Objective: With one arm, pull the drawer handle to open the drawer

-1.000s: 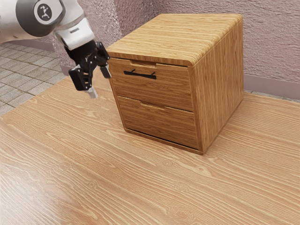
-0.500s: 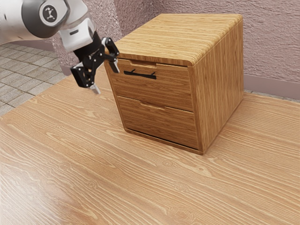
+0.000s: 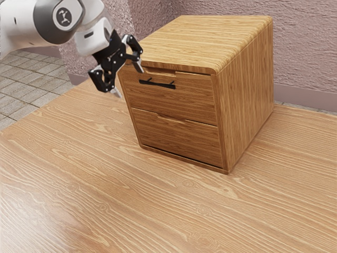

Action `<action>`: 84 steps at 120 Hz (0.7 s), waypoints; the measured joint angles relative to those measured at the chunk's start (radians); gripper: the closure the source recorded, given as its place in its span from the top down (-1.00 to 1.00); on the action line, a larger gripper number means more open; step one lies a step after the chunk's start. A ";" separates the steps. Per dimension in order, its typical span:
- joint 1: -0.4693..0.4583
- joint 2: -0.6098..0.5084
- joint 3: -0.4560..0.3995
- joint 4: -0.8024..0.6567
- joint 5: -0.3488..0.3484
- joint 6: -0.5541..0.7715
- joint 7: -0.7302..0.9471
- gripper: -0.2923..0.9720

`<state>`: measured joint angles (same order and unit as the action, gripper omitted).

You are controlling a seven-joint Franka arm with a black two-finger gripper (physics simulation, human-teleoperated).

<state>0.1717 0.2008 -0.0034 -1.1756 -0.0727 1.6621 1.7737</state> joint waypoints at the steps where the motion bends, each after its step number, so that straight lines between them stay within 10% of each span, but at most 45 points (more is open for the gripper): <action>1: 0.000 0.001 0.000 0.001 0.000 0.001 0.001 0.53; 84: -0.002 0.015 0.006 -0.038 -0.002 0.049 0.028 0.53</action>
<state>0.1694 0.2153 0.0030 -1.2136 -0.0751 1.7111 1.8021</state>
